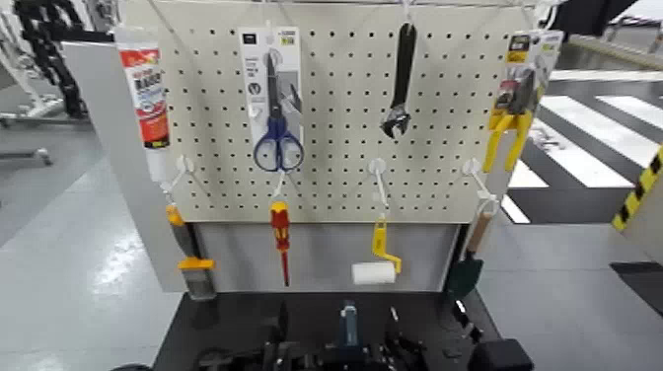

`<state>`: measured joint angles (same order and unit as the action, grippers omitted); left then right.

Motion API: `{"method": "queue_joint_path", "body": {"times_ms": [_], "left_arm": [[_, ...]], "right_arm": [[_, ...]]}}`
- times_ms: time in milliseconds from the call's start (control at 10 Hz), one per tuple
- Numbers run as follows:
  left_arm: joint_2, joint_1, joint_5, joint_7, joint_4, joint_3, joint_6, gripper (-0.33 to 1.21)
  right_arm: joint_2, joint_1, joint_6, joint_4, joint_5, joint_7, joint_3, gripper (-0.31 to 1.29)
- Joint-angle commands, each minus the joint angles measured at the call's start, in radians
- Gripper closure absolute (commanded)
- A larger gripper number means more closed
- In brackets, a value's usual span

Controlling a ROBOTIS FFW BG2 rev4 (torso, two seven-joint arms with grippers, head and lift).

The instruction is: Place the crate on the table.

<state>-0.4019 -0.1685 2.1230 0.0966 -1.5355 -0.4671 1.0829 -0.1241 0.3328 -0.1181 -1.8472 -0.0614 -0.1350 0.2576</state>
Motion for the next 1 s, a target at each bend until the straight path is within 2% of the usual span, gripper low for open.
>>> {"method": "queue_joint_path", "body": {"times_ms": [100, 600, 1000], "left_arm": [[0.001, 0.001, 0.000, 0.000, 0.000, 0.002, 0.000, 1.19], [0.003, 0.010, 0.000, -0.005, 0.000, 0.016, -0.001, 1.19], [-0.009, 0.001, 0.000, -0.029, 0.008, 0.044, 0.015, 1.19]], "right_arm": [[0.000, 0.000, 0.000, -0.001, 0.000, 0.000, 0.000, 0.14], [0.000, 0.000, 0.002, -0.001, 0.000, 0.000, -0.001, 0.14], [0.001, -0.003, -0.003, 0.000, 0.000, 0.000, 0.002, 0.14]]}}
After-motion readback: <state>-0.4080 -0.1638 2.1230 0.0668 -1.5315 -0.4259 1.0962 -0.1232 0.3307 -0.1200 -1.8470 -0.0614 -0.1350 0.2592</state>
